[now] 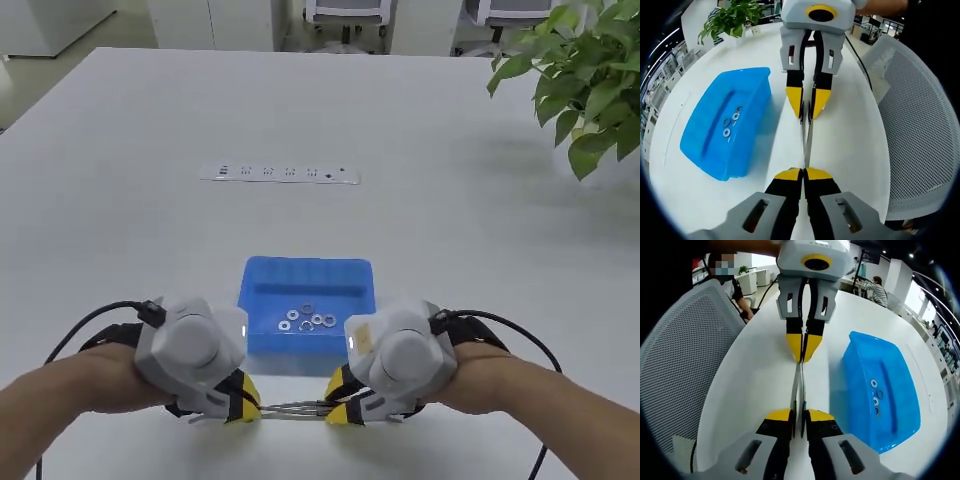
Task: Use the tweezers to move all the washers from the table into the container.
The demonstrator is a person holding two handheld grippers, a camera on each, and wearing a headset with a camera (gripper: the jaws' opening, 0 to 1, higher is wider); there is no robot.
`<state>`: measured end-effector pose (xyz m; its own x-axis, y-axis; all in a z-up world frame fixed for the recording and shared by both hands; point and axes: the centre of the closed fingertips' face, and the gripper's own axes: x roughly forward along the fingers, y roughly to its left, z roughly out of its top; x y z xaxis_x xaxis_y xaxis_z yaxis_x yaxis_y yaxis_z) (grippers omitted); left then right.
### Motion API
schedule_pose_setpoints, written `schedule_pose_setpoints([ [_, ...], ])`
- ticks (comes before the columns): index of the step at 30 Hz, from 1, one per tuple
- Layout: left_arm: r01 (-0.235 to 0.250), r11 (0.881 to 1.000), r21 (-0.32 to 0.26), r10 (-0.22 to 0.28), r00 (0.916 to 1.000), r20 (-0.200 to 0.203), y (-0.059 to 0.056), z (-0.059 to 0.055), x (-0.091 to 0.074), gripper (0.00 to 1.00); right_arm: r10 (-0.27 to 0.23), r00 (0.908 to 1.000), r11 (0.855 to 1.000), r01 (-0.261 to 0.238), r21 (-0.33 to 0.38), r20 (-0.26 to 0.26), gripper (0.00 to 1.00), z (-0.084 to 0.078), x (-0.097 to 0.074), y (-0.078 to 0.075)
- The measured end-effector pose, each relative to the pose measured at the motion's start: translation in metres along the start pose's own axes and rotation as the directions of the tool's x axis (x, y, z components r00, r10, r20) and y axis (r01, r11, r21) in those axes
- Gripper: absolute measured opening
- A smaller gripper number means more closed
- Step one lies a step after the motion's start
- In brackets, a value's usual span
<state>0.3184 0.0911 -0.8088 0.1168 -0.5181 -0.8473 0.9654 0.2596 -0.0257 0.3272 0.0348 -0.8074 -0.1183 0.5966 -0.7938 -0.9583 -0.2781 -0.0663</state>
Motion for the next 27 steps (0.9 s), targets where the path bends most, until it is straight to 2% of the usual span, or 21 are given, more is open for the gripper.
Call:
schedule_pose_setpoints([
  [11,-0.001,1.000,-0.007,0.001,1.0000,-0.001,0.000,-0.002,-0.001,0.08,-0.014,0.9998,1.000,0.014,-0.004,-0.011,0.19,0.000,-0.002,-0.001],
  [17,-0.020,1.000,-0.010,0.020,0.9998,0.002,0.000,-0.003,-0.007,0.12,-0.043,0.9991,0.999,0.043,0.006,0.003,0.24,0.004,-0.009,-0.003],
  [24,-0.067,0.996,-0.059,0.071,0.9956,0.061,0.005,0.003,-0.022,0.19,-0.110,0.9933,0.993,0.109,0.040,0.035,0.30,0.008,-0.027,-0.010],
  [27,-0.093,0.990,-0.105,0.104,0.9880,0.114,0.009,0.008,-0.030,0.22,-0.150,0.9875,0.986,0.146,0.077,0.048,0.34,0.010,-0.037,-0.015],
])
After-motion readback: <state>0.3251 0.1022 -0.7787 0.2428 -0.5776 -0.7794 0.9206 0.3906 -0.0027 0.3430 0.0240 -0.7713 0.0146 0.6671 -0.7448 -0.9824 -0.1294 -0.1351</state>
